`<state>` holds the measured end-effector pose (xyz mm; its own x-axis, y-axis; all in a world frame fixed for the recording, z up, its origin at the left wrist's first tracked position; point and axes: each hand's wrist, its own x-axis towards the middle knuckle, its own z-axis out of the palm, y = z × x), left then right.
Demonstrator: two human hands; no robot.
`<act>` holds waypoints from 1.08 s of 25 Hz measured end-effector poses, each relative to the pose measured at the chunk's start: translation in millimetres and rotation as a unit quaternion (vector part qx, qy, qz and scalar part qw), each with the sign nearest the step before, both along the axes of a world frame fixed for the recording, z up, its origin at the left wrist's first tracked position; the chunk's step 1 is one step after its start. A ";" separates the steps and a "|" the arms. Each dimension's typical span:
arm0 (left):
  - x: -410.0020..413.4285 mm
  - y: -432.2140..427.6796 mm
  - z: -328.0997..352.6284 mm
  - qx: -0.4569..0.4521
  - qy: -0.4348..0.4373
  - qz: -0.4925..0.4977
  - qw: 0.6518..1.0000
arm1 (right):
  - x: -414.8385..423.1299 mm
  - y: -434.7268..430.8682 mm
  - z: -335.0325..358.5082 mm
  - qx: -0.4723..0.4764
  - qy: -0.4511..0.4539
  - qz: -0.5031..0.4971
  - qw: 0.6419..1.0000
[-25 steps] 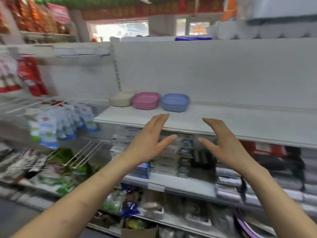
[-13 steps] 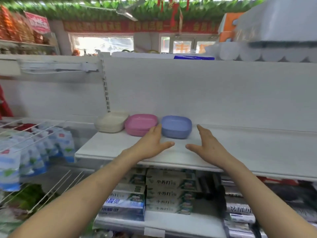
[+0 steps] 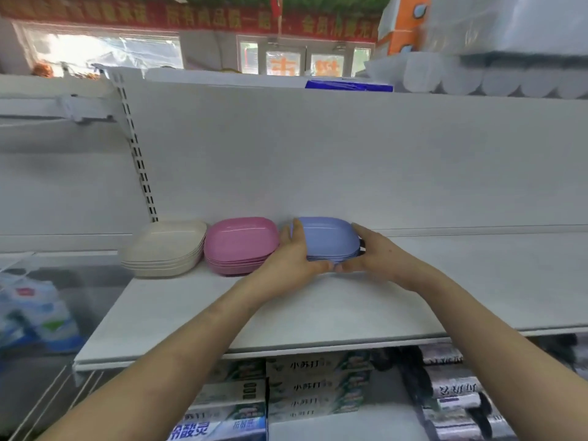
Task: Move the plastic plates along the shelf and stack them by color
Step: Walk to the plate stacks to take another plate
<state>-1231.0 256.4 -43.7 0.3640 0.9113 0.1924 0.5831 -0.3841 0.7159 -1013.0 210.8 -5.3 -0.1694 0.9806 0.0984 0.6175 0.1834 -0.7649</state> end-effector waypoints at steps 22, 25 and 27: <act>275.5 -353.2 -9.6 0.089 -0.129 -0.484 0.861 | 144.0 -509.1 -50.5 0.187 0.010 -0.480 0.857; 317.4 -461.7 -37.7 0.067 -0.122 -0.563 0.815 | 134.0 -633.9 -68.7 0.187 0.006 -0.573 0.798; 337.8 -539.7 -57.5 0.057 -0.099 -0.620 0.776 | 117.8 -717.7 -85.2 0.178 -0.002 -0.636 0.751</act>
<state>-893.2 -283.3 -101.1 0.9004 -0.1424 0.4111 -0.4027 -0.6300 0.6640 -895.2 -506.9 -90.5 0.8815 0.2603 0.3940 0.4675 -0.3643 -0.8054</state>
